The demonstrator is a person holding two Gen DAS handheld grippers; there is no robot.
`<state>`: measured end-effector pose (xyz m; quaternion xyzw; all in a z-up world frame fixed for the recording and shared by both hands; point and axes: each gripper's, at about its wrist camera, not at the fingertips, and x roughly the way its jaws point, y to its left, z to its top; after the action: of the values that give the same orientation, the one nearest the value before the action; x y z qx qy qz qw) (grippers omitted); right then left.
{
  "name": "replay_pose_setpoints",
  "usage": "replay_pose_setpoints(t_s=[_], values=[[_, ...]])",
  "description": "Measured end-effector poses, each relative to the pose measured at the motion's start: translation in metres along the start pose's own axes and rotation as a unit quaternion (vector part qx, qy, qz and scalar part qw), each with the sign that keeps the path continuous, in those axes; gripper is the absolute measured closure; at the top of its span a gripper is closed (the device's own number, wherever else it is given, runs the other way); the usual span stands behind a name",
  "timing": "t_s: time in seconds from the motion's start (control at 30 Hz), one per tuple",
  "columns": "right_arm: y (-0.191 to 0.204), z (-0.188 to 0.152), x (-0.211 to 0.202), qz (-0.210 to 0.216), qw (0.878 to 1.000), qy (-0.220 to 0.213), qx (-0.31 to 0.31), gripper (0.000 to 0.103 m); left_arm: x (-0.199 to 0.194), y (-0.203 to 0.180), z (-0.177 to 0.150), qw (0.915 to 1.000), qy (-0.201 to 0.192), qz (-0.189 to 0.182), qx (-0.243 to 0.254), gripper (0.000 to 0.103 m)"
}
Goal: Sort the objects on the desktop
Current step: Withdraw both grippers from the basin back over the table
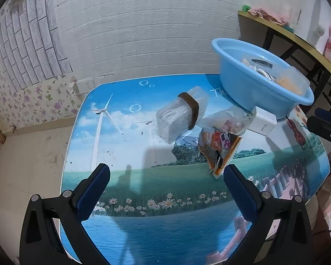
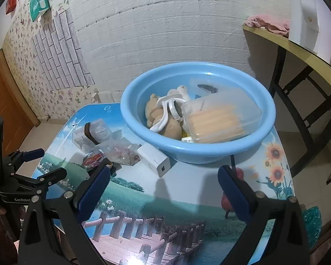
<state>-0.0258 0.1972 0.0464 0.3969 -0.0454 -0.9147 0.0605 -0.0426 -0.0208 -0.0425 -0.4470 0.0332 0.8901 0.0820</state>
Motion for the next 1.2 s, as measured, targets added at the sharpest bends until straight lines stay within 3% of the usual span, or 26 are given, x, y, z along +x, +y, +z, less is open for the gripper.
replay_pose_setpoints(t_s=[0.37, 0.6, 0.87, 1.2], values=[[0.003, -0.01, 0.005, 0.004, 1.0, 0.014, 0.0, 0.003, 0.0, 0.001, -0.006, 0.9999, -0.005, 0.011, 0.007, 0.0], [0.007, -0.013, 0.009, 0.009, 1.0, 0.023, -0.005, 0.003, 0.0, 0.016, -0.006, 0.9997, 0.0, -0.006, -0.024, 0.0], [0.004, -0.014, 0.012, 0.008, 1.0, 0.029, 0.001, 0.003, 0.006, 0.01, -0.009, 0.9998, 0.009, -0.008, -0.015, 0.0], [0.003, -0.015, 0.014, 0.007, 0.999, 0.031, 0.002, 0.003, 0.007, 0.02, -0.009, 0.9989, 0.012, -0.023, -0.04, 0.0]])
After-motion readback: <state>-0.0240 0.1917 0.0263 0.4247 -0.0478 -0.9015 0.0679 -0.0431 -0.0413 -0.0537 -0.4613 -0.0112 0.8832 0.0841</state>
